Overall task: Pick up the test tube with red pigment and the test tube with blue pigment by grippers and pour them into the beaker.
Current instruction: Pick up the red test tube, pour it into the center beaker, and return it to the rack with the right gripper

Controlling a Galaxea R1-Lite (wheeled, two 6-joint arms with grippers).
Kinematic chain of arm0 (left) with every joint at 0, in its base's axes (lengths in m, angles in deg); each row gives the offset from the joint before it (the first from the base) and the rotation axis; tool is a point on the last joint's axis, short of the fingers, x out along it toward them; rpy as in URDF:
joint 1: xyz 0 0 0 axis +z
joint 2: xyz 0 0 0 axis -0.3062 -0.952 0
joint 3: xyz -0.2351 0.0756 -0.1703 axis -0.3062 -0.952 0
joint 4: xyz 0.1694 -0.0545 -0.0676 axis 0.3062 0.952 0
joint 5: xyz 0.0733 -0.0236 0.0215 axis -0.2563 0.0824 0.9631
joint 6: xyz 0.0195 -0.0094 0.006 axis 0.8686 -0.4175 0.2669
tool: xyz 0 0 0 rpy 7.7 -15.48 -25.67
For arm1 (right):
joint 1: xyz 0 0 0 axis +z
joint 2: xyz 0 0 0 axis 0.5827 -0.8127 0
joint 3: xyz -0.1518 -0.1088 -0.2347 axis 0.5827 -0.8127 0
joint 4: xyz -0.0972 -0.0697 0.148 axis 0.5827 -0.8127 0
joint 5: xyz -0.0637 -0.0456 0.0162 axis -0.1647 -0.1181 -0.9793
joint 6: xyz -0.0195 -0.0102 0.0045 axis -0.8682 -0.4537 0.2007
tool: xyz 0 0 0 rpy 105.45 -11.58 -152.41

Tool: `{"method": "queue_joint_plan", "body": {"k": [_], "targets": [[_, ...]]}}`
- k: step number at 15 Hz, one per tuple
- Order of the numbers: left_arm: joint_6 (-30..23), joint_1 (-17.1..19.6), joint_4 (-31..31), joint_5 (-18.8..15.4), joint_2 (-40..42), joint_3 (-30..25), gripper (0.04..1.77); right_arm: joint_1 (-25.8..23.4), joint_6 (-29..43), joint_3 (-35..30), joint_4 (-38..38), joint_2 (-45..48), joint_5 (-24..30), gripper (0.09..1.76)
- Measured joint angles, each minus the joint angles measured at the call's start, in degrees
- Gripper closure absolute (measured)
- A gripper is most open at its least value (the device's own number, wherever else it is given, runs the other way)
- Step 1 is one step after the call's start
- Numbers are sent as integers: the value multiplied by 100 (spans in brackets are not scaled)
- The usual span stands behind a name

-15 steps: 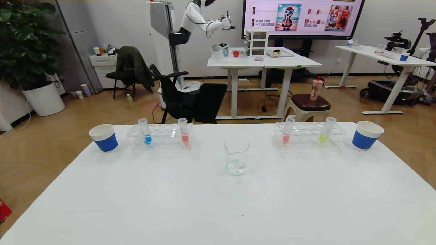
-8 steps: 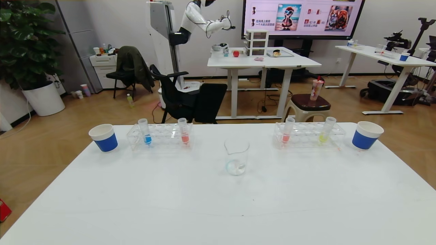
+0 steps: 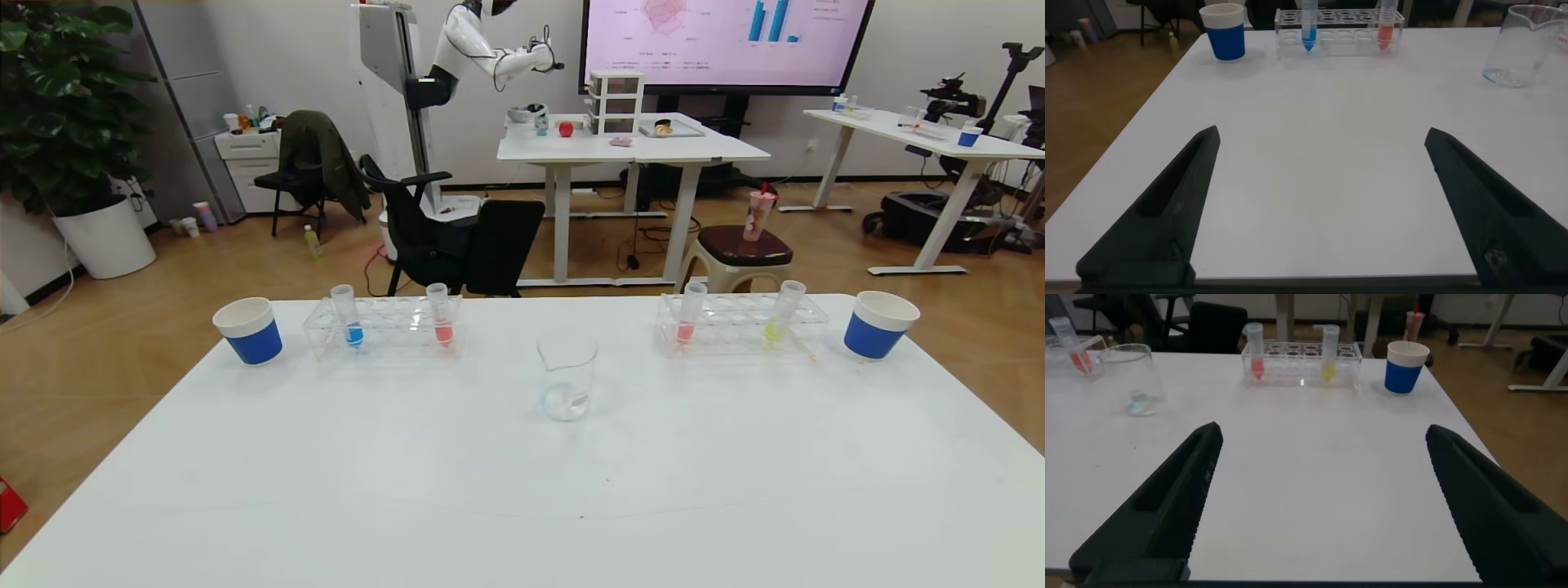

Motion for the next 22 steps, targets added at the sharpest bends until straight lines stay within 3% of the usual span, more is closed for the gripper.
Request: {"method": "queue_joint_plan", "body": {"k": [3,9,12,17,22], "targets": [[2,0,0,0,0,0,6,218,4,581,577,-1334,0,11],[0,0,2,-1,0,0,6,425,-27,1792,2421,-4584,32,11],[0,0,2,0,0,0,6,789,-40,2417,2978,-5938,13,11],[2,0,2,0,0,0,6,1412,-24,2603,4746,-7722,-452,11],[0,0,2,0,0,0,6,1637,30,2572,6065,-9217,-719,11]]}}
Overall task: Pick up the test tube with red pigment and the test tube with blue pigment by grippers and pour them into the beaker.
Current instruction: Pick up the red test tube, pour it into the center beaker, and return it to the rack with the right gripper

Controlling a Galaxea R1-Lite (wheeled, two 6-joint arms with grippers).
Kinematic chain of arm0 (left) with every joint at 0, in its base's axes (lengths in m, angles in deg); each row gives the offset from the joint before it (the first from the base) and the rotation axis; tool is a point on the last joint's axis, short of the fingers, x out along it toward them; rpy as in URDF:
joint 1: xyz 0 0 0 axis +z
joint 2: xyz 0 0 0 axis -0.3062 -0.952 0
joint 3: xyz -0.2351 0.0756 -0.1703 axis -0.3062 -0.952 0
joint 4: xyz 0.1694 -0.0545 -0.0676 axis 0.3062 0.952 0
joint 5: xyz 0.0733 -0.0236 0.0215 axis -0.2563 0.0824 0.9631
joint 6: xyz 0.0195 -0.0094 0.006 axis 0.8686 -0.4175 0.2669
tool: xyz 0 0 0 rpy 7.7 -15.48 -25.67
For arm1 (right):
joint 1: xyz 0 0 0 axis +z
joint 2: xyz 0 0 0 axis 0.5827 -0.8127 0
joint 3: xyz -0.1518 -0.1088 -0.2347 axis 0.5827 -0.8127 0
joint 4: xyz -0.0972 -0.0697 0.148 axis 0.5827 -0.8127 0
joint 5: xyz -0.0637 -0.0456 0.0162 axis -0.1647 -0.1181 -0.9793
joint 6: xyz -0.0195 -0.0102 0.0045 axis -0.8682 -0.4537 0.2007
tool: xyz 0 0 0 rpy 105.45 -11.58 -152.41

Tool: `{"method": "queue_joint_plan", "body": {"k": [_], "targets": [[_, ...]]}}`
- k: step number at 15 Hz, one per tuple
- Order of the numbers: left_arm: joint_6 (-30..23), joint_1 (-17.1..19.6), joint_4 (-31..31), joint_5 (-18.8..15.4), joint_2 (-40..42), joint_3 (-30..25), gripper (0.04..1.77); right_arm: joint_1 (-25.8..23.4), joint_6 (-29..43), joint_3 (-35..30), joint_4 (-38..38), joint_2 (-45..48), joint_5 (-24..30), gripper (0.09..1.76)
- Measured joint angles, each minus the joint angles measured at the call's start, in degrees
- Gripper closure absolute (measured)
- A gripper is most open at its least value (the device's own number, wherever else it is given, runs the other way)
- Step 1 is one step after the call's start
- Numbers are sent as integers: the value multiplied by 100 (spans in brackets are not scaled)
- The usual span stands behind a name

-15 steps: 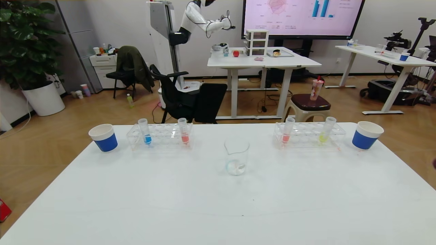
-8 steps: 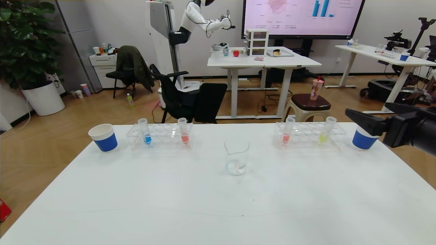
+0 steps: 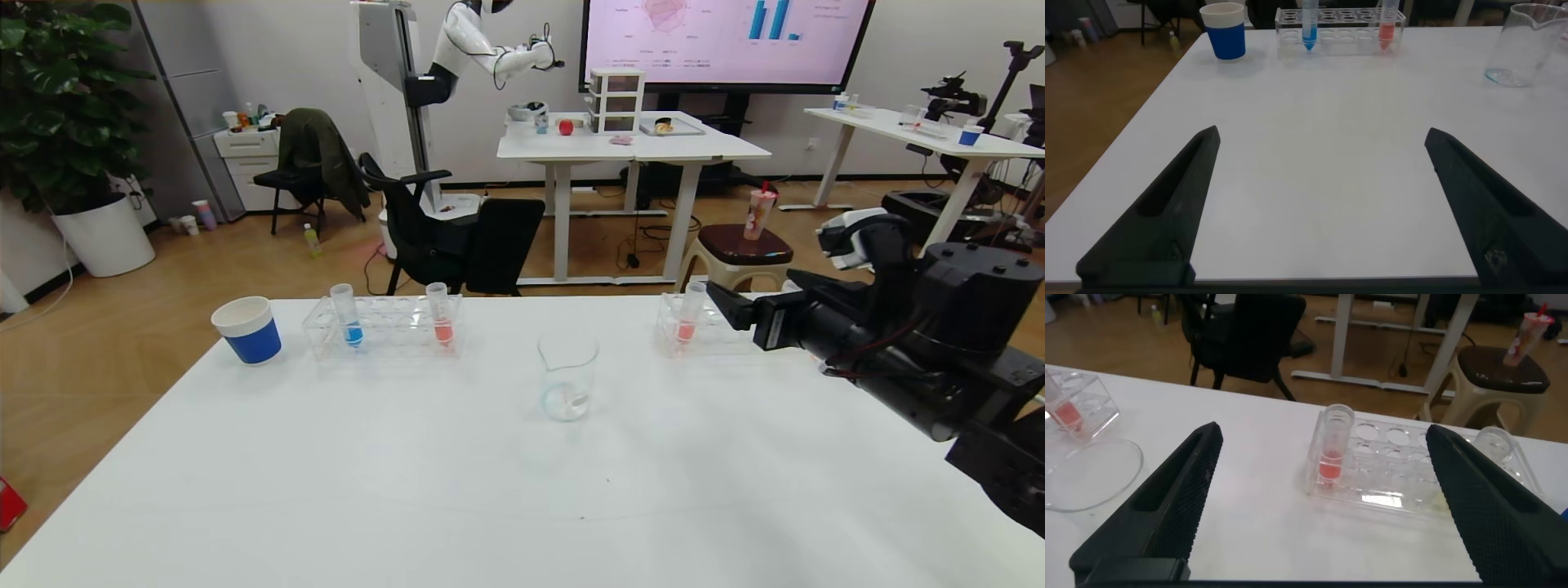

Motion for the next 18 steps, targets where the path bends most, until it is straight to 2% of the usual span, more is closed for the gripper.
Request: {"method": "queue_joint_plan", "body": {"k": [3,6,14,18], "targets": [[0,0,0,2,0,0,6,15,11,174,577,-789,-284,11],[2,0,0,0,0,0,6,-7,11,701,736,-1475,-313,11],[2,0,0,2,0,0,6,-319,6,2651,740,-3176,-190,11],[2,0,0,0,0,0,6,-372,9,2844,896,-3507,-129,11]]}}
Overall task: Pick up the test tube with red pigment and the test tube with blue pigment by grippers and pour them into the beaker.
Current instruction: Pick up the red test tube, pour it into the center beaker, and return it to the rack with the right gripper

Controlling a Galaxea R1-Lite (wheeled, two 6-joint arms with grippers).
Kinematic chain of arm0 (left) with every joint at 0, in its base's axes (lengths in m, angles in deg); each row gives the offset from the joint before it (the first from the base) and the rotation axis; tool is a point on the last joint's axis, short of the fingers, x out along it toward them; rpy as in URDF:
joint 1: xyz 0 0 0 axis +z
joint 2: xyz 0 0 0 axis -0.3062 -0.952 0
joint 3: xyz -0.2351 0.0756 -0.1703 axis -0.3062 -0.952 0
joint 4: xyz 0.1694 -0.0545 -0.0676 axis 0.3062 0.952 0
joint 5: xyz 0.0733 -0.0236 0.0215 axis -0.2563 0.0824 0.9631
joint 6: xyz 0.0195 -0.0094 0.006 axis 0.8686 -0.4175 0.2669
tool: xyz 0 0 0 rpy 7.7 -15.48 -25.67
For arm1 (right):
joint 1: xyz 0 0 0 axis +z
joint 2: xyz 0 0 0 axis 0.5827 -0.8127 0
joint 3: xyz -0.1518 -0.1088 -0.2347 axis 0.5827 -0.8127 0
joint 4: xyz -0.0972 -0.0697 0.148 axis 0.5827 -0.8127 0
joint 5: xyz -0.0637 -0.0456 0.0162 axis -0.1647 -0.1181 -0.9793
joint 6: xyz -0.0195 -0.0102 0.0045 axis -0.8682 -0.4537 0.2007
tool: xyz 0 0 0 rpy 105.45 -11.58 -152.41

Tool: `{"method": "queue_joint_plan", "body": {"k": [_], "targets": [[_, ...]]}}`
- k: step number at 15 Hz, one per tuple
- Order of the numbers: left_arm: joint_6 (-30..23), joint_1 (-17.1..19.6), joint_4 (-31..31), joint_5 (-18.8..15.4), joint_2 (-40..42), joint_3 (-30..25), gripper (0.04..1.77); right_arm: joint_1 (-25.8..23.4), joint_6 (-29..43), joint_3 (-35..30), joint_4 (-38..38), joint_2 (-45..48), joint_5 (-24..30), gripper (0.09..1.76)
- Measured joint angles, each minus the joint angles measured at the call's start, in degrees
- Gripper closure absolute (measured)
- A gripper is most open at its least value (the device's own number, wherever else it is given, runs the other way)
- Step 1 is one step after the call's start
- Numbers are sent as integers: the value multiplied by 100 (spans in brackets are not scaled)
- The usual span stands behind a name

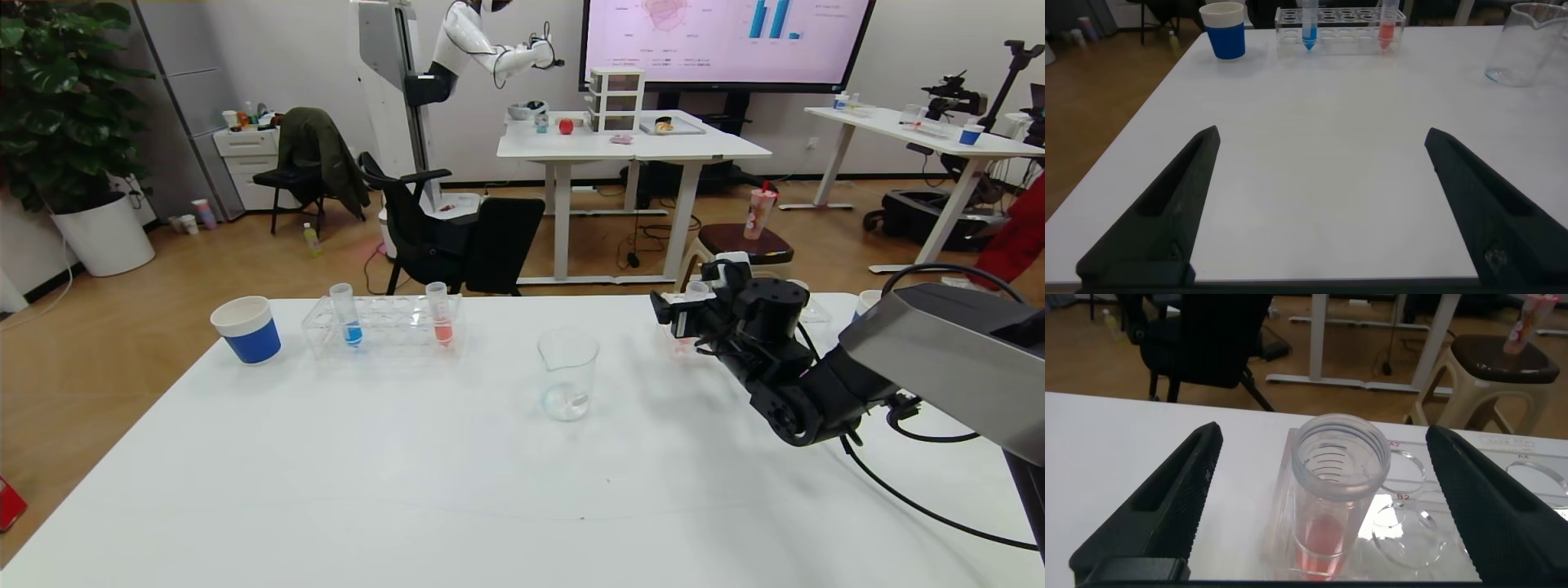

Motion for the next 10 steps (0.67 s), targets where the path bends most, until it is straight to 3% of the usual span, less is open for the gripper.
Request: {"method": "queue_joint_plan", "body": {"k": [8,9,10], "targets": [[0,0,0,0,0,0,6,80,-2,-223,299,48,66,11],[0,0,0,0,0,0,6,91,-7,-241,306,65,44,20],[0,0,0,0,0,0,6,96,-7,-247,312,83,16,44]]}}
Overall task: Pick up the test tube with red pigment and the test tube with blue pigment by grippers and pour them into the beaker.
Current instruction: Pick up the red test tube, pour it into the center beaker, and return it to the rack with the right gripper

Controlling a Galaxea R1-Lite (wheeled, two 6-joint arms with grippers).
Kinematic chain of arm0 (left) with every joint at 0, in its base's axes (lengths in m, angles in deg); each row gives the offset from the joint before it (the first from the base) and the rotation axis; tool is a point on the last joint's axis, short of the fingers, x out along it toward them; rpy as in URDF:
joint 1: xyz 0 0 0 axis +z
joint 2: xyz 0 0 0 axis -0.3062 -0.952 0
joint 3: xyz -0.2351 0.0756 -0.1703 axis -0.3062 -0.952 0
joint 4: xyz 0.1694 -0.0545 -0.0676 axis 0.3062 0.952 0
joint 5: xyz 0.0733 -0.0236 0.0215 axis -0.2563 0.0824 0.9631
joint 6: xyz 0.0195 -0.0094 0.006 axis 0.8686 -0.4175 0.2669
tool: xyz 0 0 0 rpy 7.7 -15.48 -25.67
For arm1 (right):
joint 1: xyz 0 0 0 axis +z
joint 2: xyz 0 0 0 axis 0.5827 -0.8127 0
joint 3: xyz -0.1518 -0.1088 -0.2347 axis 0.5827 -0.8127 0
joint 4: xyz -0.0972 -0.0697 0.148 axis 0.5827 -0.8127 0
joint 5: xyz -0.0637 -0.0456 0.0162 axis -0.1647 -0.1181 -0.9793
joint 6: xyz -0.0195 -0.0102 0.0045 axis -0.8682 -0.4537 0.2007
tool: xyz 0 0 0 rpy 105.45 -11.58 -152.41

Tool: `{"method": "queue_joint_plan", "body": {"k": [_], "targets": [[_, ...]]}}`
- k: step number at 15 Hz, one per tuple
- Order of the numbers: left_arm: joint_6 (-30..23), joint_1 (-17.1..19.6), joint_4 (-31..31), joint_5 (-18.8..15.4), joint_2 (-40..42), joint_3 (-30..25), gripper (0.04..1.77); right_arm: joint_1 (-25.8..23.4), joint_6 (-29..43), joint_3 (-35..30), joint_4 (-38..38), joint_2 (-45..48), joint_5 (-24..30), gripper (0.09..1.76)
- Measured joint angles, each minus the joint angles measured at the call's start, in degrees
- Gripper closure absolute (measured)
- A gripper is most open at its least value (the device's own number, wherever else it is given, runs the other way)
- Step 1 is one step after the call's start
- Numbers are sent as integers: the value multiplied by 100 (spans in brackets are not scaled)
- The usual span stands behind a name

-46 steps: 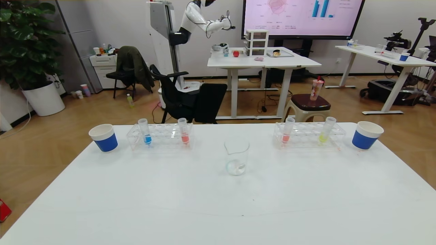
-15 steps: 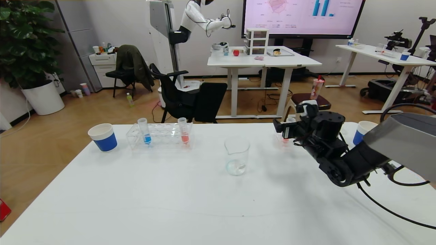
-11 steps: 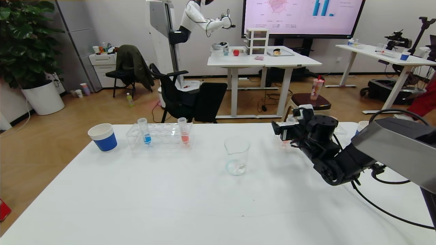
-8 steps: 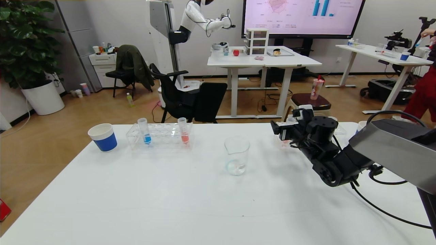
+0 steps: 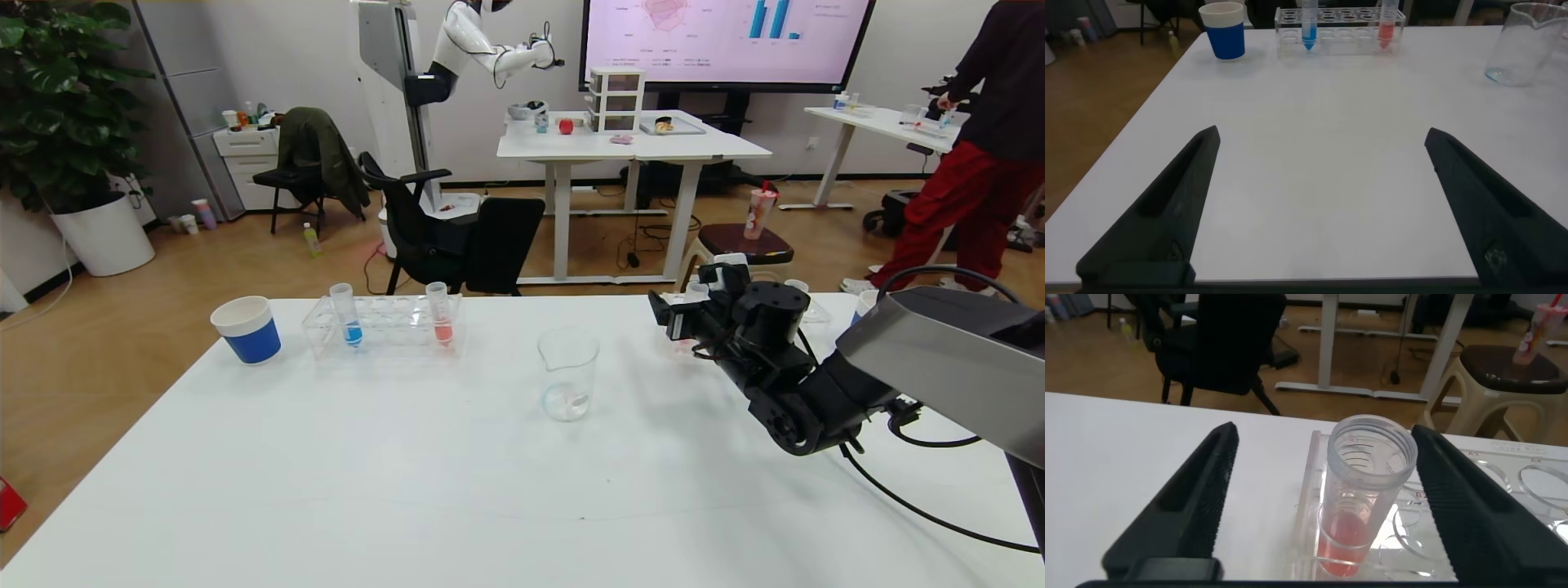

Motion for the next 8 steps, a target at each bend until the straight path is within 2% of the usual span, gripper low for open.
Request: {"method": "queue_joint_plan", "body": {"k": [2,3,4,5,6,8], "targets": [[0,0,0,0,0,0,6,-11,5,-17,20,44,-46,129],[0,0,0,0,0,0,6,-18,-1,-27,28,59,-44,150],[0,0,0,-1,0,0,6,-21,-4,-30,39,67,-43,147],[-2,0,0,0,0,0,6,-21,-1,-30,52,83,-35,125],[0,0,0,0,0,0,6,-29,-1,-28,50,107,-38,133],[0,5,0,2,0,0,6,-27,-17,-22,41,185,-38,133]]}}
